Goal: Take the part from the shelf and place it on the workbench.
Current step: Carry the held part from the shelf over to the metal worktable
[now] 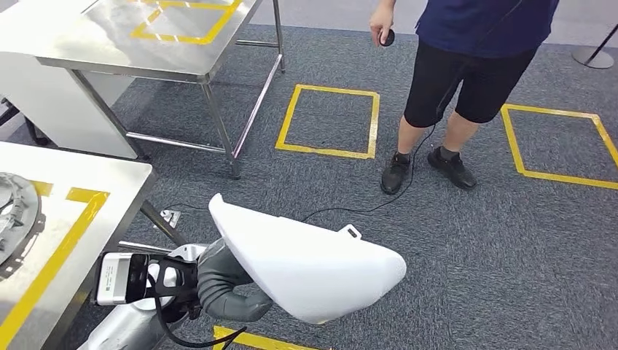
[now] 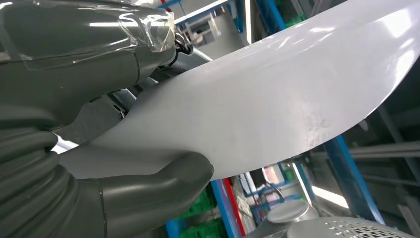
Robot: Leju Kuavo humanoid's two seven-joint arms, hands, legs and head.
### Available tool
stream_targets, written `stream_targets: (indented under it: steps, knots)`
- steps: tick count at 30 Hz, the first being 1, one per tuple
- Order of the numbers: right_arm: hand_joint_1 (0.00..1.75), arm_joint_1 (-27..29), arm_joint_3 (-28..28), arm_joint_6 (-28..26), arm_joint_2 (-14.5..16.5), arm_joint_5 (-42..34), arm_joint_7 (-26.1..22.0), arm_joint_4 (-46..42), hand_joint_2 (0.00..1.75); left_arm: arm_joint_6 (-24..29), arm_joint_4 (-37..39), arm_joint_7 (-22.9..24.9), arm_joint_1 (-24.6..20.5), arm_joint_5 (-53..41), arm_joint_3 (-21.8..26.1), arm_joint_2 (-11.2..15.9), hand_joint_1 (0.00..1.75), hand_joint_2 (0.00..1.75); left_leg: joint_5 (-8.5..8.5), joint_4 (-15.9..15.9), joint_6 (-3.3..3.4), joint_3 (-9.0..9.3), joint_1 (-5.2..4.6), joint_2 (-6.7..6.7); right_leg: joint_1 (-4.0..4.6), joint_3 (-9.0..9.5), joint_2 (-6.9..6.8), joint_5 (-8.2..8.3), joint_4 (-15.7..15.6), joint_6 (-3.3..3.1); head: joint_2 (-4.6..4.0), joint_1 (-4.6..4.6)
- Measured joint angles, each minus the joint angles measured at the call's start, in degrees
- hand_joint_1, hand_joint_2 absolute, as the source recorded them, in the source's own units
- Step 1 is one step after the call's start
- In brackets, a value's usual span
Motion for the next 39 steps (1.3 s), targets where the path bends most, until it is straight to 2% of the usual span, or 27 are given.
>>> stream_targets:
  steps: [1,2,3,4,6,8,10,11,13,14,15,16,17,18,20,21,23,25,27,29,31,32,33,34,36,38,39]
  knots:
    - [0.0,0.07,0.0,-0.06,0.01,0.0,0.01,0.01,0.0,0.0,0.13,0.0,0.03,0.0,-0.02,-0.01,1.73,1.75,-0.86,3.06,-0.02,-1.83,0.11,0.36,0.18,0.03,-0.82,-0.15,0.0,-0.11,0.0,0.0]
    - [0.0,0.09,0.0,-0.13,0.01,0.0,0.02,0.01,0.0,-0.01,0.28,0.0,0.06,-0.01,-0.04,-0.01,1.73,1.75,-0.71,4.17,0.02,-2.68,0.16,0.48,0.32,0.09,-1.61,-0.28,0.01,-0.19,0.0,-0.01]
    - [0.0,0.06,0.01,-0.22,0.02,0.0,0.03,0.02,0.0,-0.01,0.4,0.0,0.07,-0.01,-0.04,-0.01,1.73,1.75,0.5,2.89,0.17,-2.25,0.13,0.63,0.45,0.22,-2.37,-0.44,0.0,-0.21,0.0,-0.01]
    - [0.0,0.02,0.03,-0.31,0.05,0.0,0.05,0.02,0.0,-0.01,0.47,0.0,0.06,-0.02,-0.04,-0.02,1.73,1.75,2.42,-0.49,0.46,-0.59,0.01,1.03,0.55,0.44,-3.07,-0.63,0.0,-0.2,0.0,-0.02]
    - [0.0,-0.07,0.08,-0.5,0.24,0.0,0.15,0.14,0.0,-0.02,0.49,0.0,-0.02,-0.02,-0.03,-0.06,1.73,1.75,5.39,-8.65,1.44,3.74,-0.72,3.9,0.81,0.98,-4.32,-1.04,-0.08,-0.05,0.0,0.07]
    - [0.0,-0.16,0.09,-0.83,0.4,0.01,0.32,0.34,0.0,-0.03,0.5,0.01,-0.18,-0.05,-0.05,-0.13,1.73,1.75,5.93,-12.26,2.16,5.62,-1.49,5.8,0.83,1.3,-5.53,-1.34,-0.21,0.33,0.0,0.09]
    - [0.0,-0.31,0.09,-1.35,0.45,-0.02,0.43,0.53,0.0,-0.04,0.49,0.02,-0.25,-0.09,-0.05,-0.13,1.73,1.75,6.1,-12.85,2.51,5.98,-1.58,4.49,0.76,1.61,-6.76,-1.54,-0.54,0.84,0.0,0.04]
    - [0.0,-0.4,0.1,-1.6,0.46,-0.05,0.46,0.63,0.0,-0.04,0.49,0.02,-0.25,-0.12,-0.04,-0.13,1.73,1.75,6.44,-13.54,2.67,6.49,-1.41,3.65,0.7,1.71,-6.25,-1.73,-0.39,1.07,0.0,0.11]
    - [0.0,-0.46,0.1,-1.94,0.46,-0.14,0.44,0.85,0.0,-0.03,0.53,0.03,-0.38,-0.19,-0.09,-0.3,1.73,1.75,7.24,-14.87,3.07,7.62,-0.91,2.02,0.59,0.35,-3.0,-3.22,2.87,1.14,0.0,0.21]
    - [0.0,-0.38,0.08,-2.06,0.4,-0.16,0.43,0.97,0.0,-0.02,0.6,0.04,-0.45,-0.22,-0.16,-0.42,1.73,1.75,7.4,-15.12,3.12,7.74,-0.8,1.28,0.45,-1.33,-1.04,-4.41,6.22,1.04,0.0,0.32]
    - [0.0,-0.24,0.05,-2.14,0.31,-0.18,0.44,1.08,0.0,-0.02,0.68,0.08,-0.48,-0.27,-0.24,-0.51,1.73,1.75,7.43,-15.11,3.19,7.77,-0.75,0.52,0.4,-3.56,0.06,-5.65,10.16,0.99,0.0,0.37]
    - [0.0,-0.12,0.01,-2.21,0.21,-0.29,0.59,1.19,0.0,-0.02,0.78,0.11,-0.44,-0.31,-0.31,-0.56,1.73,1.75,7.39,-15.07,3.17,7.78,-0.72,-0.28,0.35,-5.69,0.49,-6.38,13.42,1.14,0.0,0.5]
    - [0.0,-0.08,-0.08,-2.19,0.15,-0.45,0.86,1.26,0.0,-0.03,0.86,0.15,-0.4,-0.37,-0.39,-0.55,1.73,1.75,7.3,-15.02,3.09,7.82,-0.7,-1.01,0.28,-7.12,0.6,-6.27,15.0,1.5,0.0,0.54]
    - [0.0,-0.11,-0.21,-2.05,0.1,-0.63,1.21,1.32,0.0,-0.03,0.92,0.17,-0.37,-0.43,-0.46,-0.55,1.73,1.75,7.16,-14.9,2.94,7.91,-0.63,-1.69,0.17,-7.47,0.63,-5.16,14.23,2.07,0.0,0.56]
    - [0.0,-0.31,-0.46,-1.55,0.07,-0.87,1.74,1.35,0.0,-0.04,0.97,0.17,-0.35,-0.52,-0.64,-0.55,1.73,1.75,6.59,-14.38,2.41,8.12,-0.44,-2.63,-0.2,-5.11,0.68,-1.03,6.85,3.34,0.0,0.62]
    - [0.0,-0.4,-0.54,-1.23,0.12,-0.84,1.79,1.37,0.0,-0.04,0.97,0.17,-0.35,-0.54,-0.72,-0.52,1.73,1.75,6.2,-13.98,2.04,8.11,-0.47,-2.95,-0.26,-3.7,0.85,0.66,3.25,3.58,0.0,0.73]
    - [0.0,-0.56,-0.63,-0.58,0.23,-0.64,1.61,1.31,0.0,-0.05,0.97,0.18,-0.32,-0.56,-0.84,-0.46,1.73,1.75,5.56,-13.32,1.42,7.88,-0.63,-3.26,-0.18,-2.29,1.21,2.03,-0.02,2.71,0.0,0.89]
    - [0.0,-0.65,-0.72,-0.12,0.37,-0.38,1.29,1.16,0.0,-0.08,0.97,0.18,-0.29,-0.57,-0.86,-0.3,1.73,1.75,5.25,-13.05,1.1,7.69,-0.58,-3.38,-0.09,-2.2,1.23,1.97,0.11,1.43,0.0,0.89]
    - [0.0,-0.61,-0.68,0.03,0.51,-0.22,1.14,1.1,0.0,-0.15,0.97,0.17,-0.3,-0.55,-0.85,-0.11,1.73,1.75,4.37,-11.88,0.73,7.16,-0.42,-2.62,-0.13,-2.02,0.9,1.89,0.02,0.75,0.0,0.76]
    - [0.0,-0.52,-0.63,0.05,0.56,-0.22,1.19,1.09,0.0,-0.21,0.97,0.15,-0.33,-0.54,-0.86,-0.03,1.73,1.75,1.53,-6.55,0.27,4.57,-0.29,-0.93,0.04,-1.84,0.33,1.73,-0.02,0.2,0.0,0.57]
    - [0.0,-0.4,-0.63,0.01,0.55,-0.24,1.29,1.09,0.0,-0.21,0.98,0.13,-0.29,-0.54,-0.91,0.04,1.73,1.75,-1.67,1.32,0.09,0.46,-0.15,0.15,0.39,-1.8,-0.57,1.54,-0.01,-0.14,0.0,0.46]
    - [0.0,-0.34,-0.63,-0.04,0.55,-0.24,1.34,1.09,0.0,-0.2,0.99,0.13,-0.26,-0.55,-0.94,0.09,1.73,1.75,-2.14,3.57,0.17,-0.87,-0.14,0.31,0.59,-1.77,-1.13,1.45,-0.01,-0.26,0.0,0.44]
    - [0.0,-0.3,-0.63,-0.09,0.56,-0.24,1.38,1.09,0.0,-0.2,1.0,0.13,-0.23,-0.55,-0.95,0.13,1.73,1.75,-1.58,3.72,0.37,-1.15,-0.18,0.45,0.79,-1.71,-1.7,1.36,-0.01,-0.37,0.0,0.44]
    - [0.0,-0.29,-0.63,-0.14,0.58,-0.24,1.4,1.09,0.0,-0.2,1.0,0.13,-0.23,-0.55,-0.94,0.15,1.73,1.75,-0.02,1.34,0.76,-0.06,-0.32,0.74,1.0,-1.56,-2.3,1.26,-0.01,-0.49,0.0,0.44]
    - [0.0,-0.3,-0.62,-0.17,0.79,-0.24,1.42,1.1,0.0,-0.2,0.98,0.11,-0.31,-0.55,-0.9,0.17,1.73,1.75,3.48,-6.84,2.16,4.29,-1.17,3.32,1.33,-1.05,-3.49,1.0,-0.07,-0.58,0.0,0.51]
    - [0.0,-0.29,-0.62,-0.17,1.09,-0.25,1.43,1.13,0.0,-0.2,0.97,0.08,-0.55,-0.54,-0.86,0.1,1.73,1.75,4.72,-11.94,3.28,7.04,-2.05,6.0,1.38,-0.65,-4.69,0.75,-0.2,-0.31,0.0,0.68]
    - [0.0,-0.31,-0.62,-0.17,1.21,-0.22,1.46,1.13,0.0,-0.2,0.97,0.07,-0.66,-0.53,-0.85,0.08,1.73,1.75,4.56,-12.45,3.51,7.2,-2.24,6.26,1.28,-0.51,-5.39,0.67,-0.3,-0.1,0.0,0.75]
